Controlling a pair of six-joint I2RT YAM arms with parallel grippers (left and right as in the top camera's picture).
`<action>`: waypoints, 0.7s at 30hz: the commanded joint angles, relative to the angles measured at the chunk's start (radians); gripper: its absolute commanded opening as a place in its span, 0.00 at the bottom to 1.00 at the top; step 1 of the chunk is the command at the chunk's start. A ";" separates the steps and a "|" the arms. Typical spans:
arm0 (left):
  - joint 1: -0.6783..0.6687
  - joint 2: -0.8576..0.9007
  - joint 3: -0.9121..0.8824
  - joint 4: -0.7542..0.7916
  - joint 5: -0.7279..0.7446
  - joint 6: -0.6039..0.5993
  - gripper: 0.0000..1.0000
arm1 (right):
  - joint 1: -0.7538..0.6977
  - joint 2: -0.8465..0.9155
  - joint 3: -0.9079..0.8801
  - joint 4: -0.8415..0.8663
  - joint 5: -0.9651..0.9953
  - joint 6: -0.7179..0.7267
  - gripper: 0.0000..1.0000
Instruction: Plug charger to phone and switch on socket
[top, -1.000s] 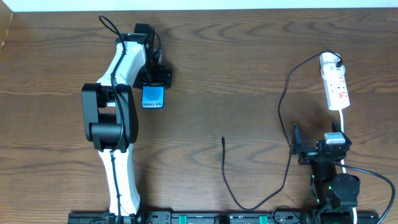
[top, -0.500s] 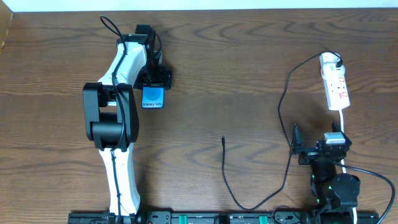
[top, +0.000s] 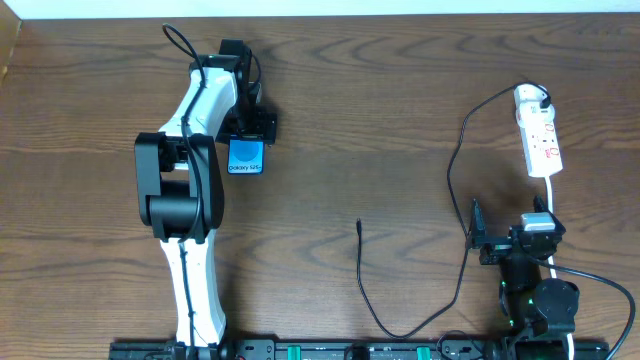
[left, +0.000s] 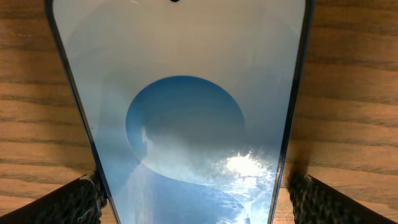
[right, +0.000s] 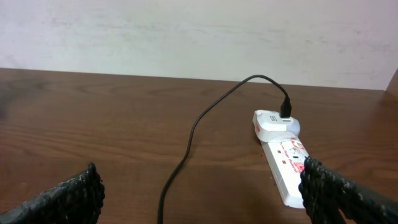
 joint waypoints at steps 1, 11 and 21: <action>0.005 0.056 -0.001 0.025 -0.026 -0.010 0.94 | 0.005 -0.003 -0.002 -0.005 0.005 -0.012 0.99; 0.005 0.059 -0.001 0.035 -0.027 -0.009 0.94 | 0.005 -0.003 -0.002 -0.005 0.005 -0.012 0.99; 0.005 0.068 0.034 0.035 -0.027 -0.009 0.95 | 0.005 -0.003 -0.002 -0.005 0.005 -0.012 0.99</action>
